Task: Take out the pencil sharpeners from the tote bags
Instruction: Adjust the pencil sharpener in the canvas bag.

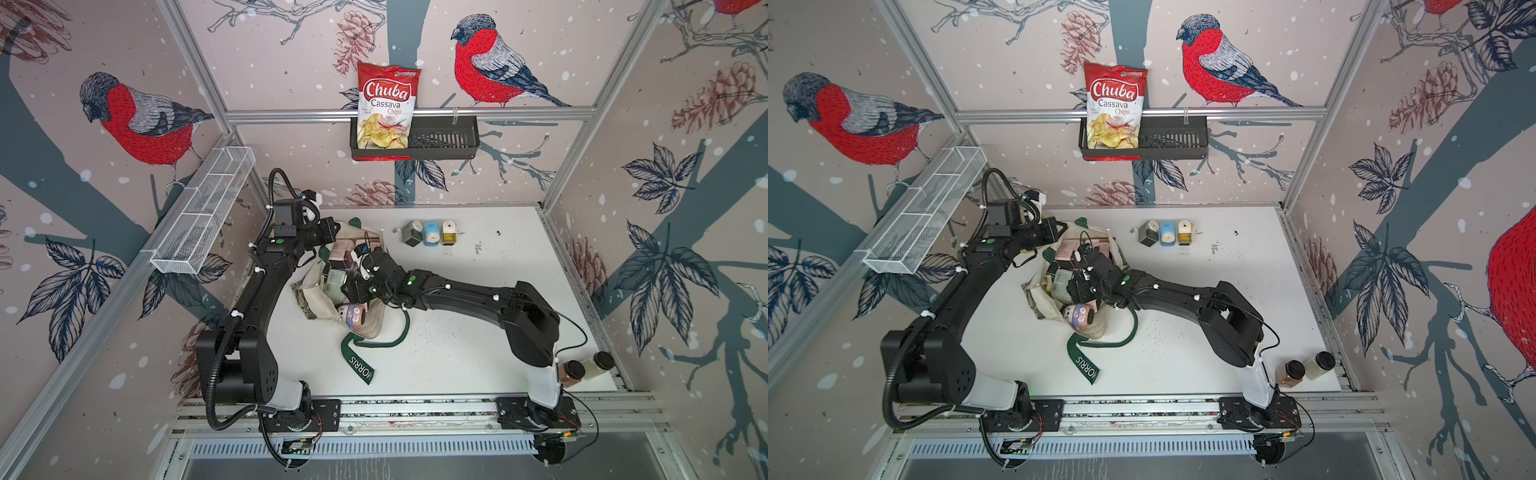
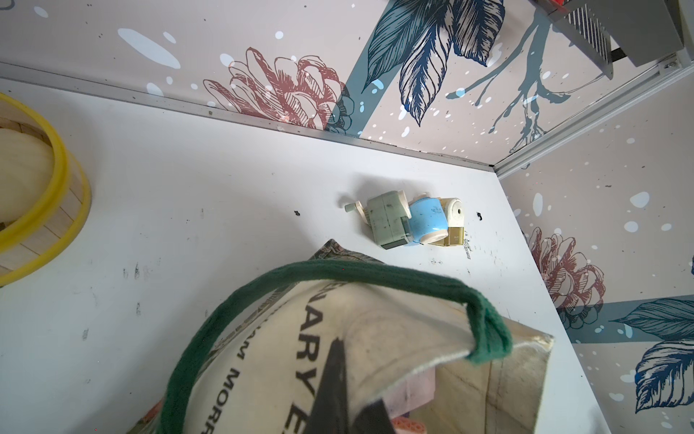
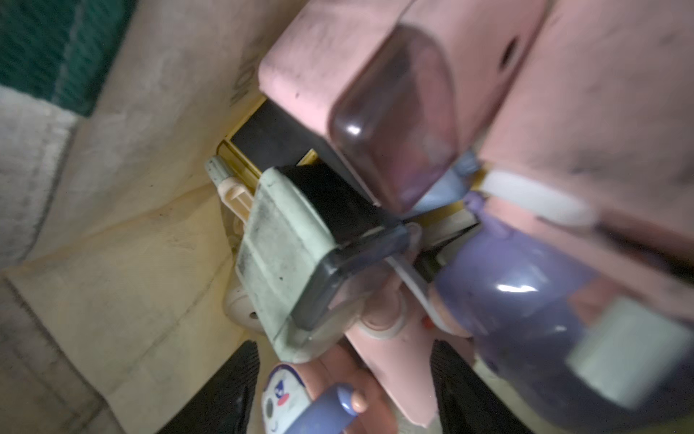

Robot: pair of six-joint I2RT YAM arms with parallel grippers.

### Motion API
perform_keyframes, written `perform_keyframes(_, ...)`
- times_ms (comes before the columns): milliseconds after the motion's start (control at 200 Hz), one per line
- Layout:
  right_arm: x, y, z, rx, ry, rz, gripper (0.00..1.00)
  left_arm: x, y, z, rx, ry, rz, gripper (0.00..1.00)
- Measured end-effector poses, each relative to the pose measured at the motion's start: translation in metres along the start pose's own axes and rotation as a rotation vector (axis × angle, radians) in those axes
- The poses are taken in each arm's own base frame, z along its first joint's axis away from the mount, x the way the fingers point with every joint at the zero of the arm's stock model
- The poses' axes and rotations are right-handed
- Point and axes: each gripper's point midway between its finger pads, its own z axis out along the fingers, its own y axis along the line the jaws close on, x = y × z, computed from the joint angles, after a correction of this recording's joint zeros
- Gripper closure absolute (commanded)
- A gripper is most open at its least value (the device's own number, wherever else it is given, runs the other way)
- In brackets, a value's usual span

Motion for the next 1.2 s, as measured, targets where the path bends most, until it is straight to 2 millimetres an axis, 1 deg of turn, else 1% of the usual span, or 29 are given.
perform_keyframes(145, 0.006, 0.016, 0.014, -0.060, 0.010, 0.067, 0.23, 0.000, 0.000, -0.001, 0.000, -0.001, 0.000, 1.00)
perform_keyframes(330, 0.006, 0.012, 0.026, -0.071, -0.006, 0.160, 0.20, 0.000, 0.000, -0.001, 0.000, -0.001, 0.000, 1.00)
perform_keyframes(460, 0.011, 0.010, 0.037, -0.086, -0.002, 0.208, 0.18, 0.000, 0.000, -0.001, 0.000, -0.001, 0.000, 1.00)
perform_keyframes(590, 0.005, 0.015, 0.048, -0.132, -0.013, 0.240, 0.19, 0.000, 0.000, -0.001, -0.001, -0.001, -0.004, 1.00)
perform_keyframes(745, 0.000, 0.018, 0.056, -0.183, -0.019, 0.283, 0.20, -0.001, 0.002, -0.001, -0.014, -0.005, -0.003, 1.00)
perform_keyframes(956, -0.004, 0.021, 0.059, -0.234, -0.011, 0.313, 0.29, -0.002, 0.005, -0.001, -0.032, -0.011, -0.004, 1.00)
perform_keyframes(1091, -0.007, 0.022, 0.056, -0.273, -0.012, 0.312, 0.43, -0.002, 0.006, -0.001, -0.037, -0.012, -0.005, 1.00)
perform_keyframes(1201, -0.009, 0.025, 0.048, -0.284, -0.017, 0.308, 0.50, -0.002, 0.006, -0.001, -0.034, -0.011, -0.005, 1.00)
